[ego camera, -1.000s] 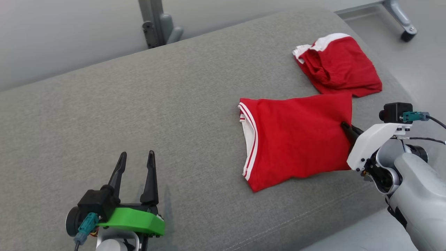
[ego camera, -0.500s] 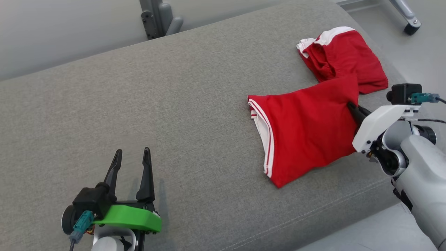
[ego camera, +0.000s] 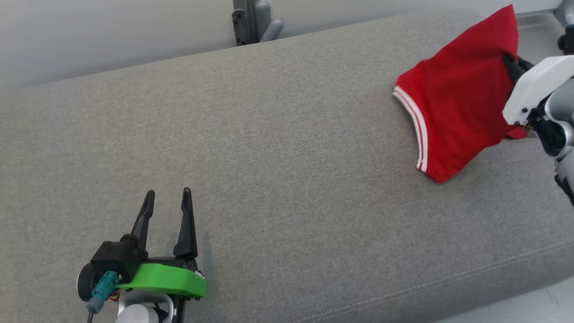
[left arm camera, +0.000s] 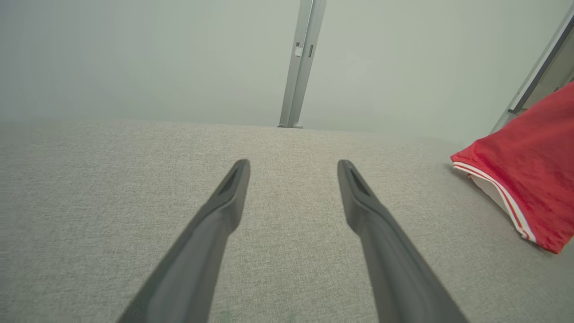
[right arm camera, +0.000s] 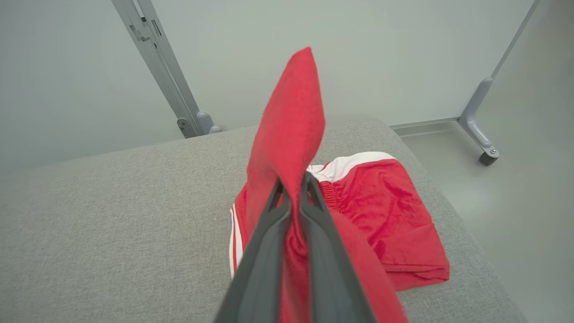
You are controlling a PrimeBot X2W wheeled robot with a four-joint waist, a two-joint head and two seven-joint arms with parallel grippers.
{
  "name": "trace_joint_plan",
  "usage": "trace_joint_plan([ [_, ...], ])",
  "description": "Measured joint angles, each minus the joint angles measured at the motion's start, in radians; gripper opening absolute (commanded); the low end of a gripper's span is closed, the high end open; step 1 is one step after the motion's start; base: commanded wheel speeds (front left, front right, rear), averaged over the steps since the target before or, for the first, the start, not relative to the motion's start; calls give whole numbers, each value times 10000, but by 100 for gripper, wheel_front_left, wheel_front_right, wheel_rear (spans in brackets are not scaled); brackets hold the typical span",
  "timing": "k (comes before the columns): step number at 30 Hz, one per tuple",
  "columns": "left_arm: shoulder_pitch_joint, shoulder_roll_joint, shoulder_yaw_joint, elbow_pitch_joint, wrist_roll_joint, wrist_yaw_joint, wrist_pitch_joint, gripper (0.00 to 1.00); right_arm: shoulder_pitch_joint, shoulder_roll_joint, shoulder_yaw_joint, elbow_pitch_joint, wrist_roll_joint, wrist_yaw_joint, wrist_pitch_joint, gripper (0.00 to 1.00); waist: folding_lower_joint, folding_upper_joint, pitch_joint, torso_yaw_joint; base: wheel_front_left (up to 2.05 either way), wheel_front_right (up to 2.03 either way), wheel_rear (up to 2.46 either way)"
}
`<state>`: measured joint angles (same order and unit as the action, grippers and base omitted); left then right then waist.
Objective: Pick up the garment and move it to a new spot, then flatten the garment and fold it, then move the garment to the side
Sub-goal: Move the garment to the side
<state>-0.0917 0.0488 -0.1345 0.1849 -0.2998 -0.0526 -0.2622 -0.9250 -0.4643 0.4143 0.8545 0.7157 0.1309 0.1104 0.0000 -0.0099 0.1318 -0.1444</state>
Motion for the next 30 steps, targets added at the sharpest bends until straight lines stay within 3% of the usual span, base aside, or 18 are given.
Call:
trace_joint_plan([
  [10,-43,0,98,-63,56,-6,0,100,-872,-692,-711,1133,-792,2,-134,0,0,0,404,392,0,0,0],
  [17,-406,0,159,-98,320,-107,0,100,-1738,-627,-1417,2274,-1352,2,-719,0,0,0,1047,530,0,0,0],
  [23,-672,29,151,-98,527,-230,0,100,-2259,-1020,-2015,3423,-1753,2,-1108,0,0,0,1563,665,0,0,0],
  [24,-809,113,174,-140,623,-268,0,100,-2590,-1392,-2418,4002,-2017,2,-1398,0,0,0,1992,806,0,0,0],
  [30,-969,236,196,-299,683,-324,0,100,-2671,-1668,-3156,4311,-2475,2,-1582,0,1,0,2587,1005,0,0,0],
])
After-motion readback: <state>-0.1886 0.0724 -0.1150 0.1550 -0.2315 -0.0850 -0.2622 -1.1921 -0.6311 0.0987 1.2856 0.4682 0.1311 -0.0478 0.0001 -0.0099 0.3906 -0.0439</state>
